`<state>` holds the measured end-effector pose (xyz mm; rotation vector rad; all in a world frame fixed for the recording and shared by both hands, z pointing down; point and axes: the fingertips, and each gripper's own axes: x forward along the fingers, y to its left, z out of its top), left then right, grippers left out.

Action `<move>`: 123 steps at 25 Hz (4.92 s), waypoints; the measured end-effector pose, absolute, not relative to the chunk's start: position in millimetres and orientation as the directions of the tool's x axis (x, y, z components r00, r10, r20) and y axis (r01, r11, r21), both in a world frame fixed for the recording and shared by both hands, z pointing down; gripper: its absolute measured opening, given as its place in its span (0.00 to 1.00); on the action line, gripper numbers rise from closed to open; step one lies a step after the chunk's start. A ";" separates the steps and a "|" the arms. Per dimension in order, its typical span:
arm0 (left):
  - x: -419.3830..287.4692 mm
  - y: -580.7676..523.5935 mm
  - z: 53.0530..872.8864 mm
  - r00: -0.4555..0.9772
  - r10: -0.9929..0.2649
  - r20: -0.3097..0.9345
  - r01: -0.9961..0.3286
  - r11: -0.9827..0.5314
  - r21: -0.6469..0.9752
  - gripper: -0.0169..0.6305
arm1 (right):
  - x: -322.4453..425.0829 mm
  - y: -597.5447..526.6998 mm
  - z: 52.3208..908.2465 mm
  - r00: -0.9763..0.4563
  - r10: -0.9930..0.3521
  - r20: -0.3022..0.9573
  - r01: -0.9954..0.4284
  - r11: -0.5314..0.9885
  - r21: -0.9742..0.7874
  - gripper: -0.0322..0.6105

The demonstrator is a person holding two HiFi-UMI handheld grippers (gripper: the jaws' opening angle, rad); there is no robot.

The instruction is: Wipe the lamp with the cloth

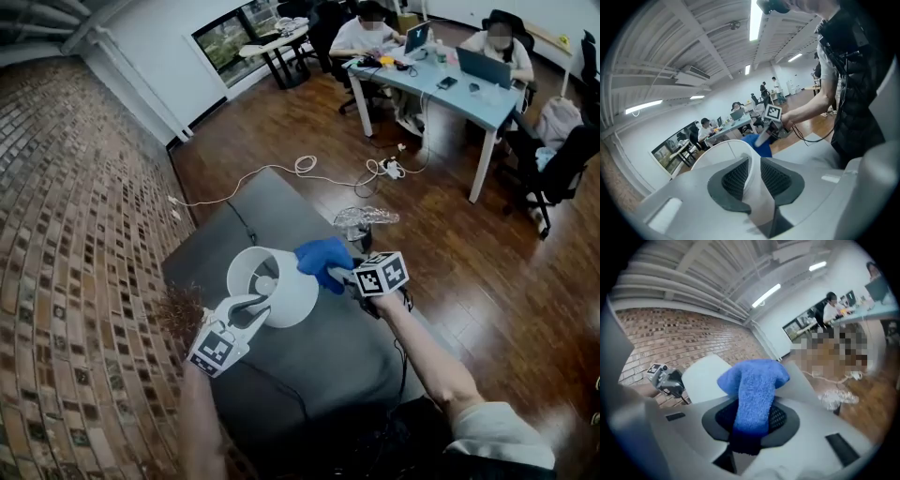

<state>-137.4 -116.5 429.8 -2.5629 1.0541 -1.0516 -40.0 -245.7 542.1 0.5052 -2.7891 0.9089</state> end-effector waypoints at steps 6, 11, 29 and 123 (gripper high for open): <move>-112.6 -110.0 433.1 0.502 -0.665 0.553 -0.476 -0.746 -0.465 0.16 | -67.8 -237.5 405.0 -0.975 -0.176 0.134 -0.200 0.962 -0.184 0.20; -91.3 -111.6 437.6 0.458 -0.705 0.542 -0.460 -0.710 -0.534 0.18 | -64.5 -227.0 428.1 -0.939 -0.122 0.322 -0.138 0.990 -0.027 0.20; -87.3 -125.6 425.9 0.500 -0.735 0.459 -0.502 -0.677 -0.538 0.16 | -201.7 -150.2 360.7 -0.788 -0.073 0.611 0.523 0.445 0.727 0.20; -133.6 -126.1 509.2 0.242 -0.924 0.295 -0.786 -0.365 -0.499 0.15 | -115.8 -177.6 312.6 -0.930 -0.261 0.257 0.077 0.548 0.833 0.20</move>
